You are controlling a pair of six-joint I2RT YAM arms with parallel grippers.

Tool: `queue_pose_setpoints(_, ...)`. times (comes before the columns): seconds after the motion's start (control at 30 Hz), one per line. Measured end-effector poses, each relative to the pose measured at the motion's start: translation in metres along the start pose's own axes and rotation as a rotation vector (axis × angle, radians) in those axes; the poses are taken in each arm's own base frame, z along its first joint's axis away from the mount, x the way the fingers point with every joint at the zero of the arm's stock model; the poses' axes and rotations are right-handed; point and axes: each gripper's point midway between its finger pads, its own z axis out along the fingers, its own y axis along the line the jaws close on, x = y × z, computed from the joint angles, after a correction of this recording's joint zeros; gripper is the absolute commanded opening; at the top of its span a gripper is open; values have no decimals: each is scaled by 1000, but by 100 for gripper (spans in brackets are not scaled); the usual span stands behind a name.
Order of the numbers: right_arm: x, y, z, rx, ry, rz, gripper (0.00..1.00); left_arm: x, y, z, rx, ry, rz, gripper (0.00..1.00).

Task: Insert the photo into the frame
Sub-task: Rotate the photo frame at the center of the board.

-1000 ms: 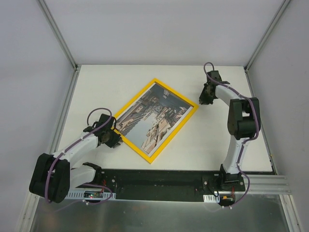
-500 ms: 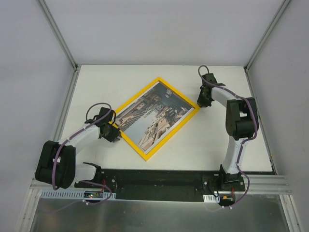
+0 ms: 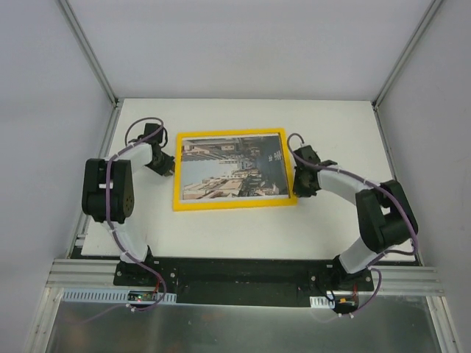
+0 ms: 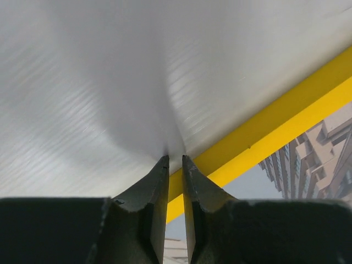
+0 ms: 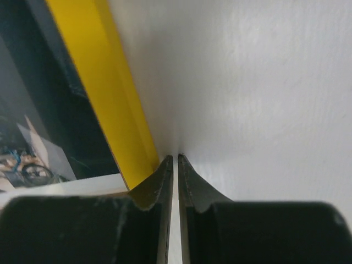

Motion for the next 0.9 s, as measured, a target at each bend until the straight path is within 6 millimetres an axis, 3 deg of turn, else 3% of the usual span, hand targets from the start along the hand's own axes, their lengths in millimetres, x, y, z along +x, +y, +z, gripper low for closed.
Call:
queue_pose_setpoints(0.2,71,42,-26,-86,-4,-136,11,-41,-71,25,83,-53,113,21)
queue_pose_setpoints(0.33,109,75,-40,-154,18,-234,11,-58,-108,34,143,-69,208,35)
queue_pose_setpoints(0.43,127,93,-48,-185,54,-291,13,-62,-122,35,176,-62,262,48)
queue_pose_setpoints(0.5,132,101,-53,-203,75,-310,15,-64,-125,32,184,-57,286,51)
queue_pose_setpoints(0.6,123,108,-61,-226,54,-307,20,-63,-120,19,178,-33,314,57)
queue_pose_setpoints(0.7,96,114,-78,-268,-16,-277,22,-65,-110,-3,146,-48,322,57)
queue_pose_setpoints(0.8,52,110,-93,-293,-101,-216,22,-64,-92,-38,141,-97,293,52)
queue_pose_setpoints(0.9,-15,90,-97,-265,-190,-116,20,-50,-56,-75,145,-129,225,45)
